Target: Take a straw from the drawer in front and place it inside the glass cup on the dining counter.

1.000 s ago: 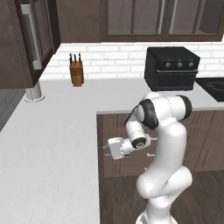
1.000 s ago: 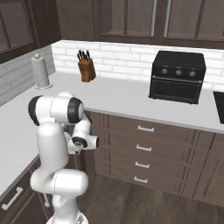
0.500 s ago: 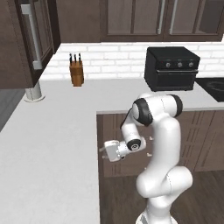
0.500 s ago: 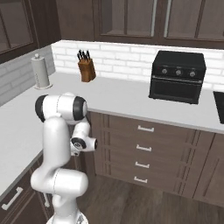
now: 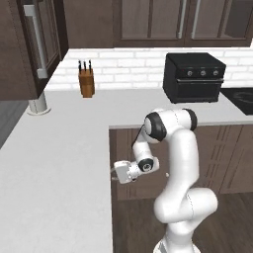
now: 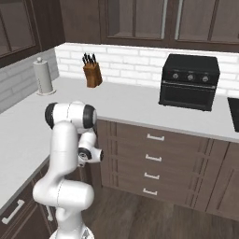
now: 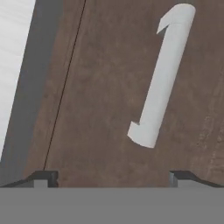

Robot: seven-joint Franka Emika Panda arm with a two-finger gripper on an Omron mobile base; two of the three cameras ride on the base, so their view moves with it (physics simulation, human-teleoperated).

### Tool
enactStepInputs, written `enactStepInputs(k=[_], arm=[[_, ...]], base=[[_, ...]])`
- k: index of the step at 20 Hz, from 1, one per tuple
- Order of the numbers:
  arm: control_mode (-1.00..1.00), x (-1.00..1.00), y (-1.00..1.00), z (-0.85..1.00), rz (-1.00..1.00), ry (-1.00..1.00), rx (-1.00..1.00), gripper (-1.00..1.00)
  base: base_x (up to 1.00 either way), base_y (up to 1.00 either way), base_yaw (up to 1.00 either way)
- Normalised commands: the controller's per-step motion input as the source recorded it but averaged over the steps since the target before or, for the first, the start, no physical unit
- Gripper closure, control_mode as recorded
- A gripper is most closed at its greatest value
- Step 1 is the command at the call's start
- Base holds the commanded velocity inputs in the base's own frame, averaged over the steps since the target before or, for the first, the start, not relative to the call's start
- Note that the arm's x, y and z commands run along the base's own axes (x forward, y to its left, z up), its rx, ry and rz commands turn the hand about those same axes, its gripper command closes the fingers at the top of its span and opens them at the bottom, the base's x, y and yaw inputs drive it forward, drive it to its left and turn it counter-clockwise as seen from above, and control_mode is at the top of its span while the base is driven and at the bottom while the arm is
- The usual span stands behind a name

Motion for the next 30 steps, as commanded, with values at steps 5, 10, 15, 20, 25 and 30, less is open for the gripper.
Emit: enactStepInputs(k=[5,10,15,20,25,30], arm=[[-1.0,0.51,0.28,-0.16,0.0,0.04,0.0,-1.0],[-1.0,0.45,0.11,-0.24,0.0,0.06,0.01,-1.0],[-1.0,0.38,0.01,-0.33,0.0,0.07,0.01,-1.0],[-1.0,0.39,0.1,-0.35,0.0,0.09,0.0,-1.0],[-1.0,0.32,0.34,-0.22,0.0,0.05,0.0,-1.0],[-1.0,0.14,0.6,0.0,0.0,0.0,0.0,-1.0]], base=[[0.0,0.0,0.0],[0.0,0.0,0.0],[0.0,0.0,0.0],[0.0,0.0,0.0],[0.0,0.0,0.0],[0.0,0.0,0.0]])
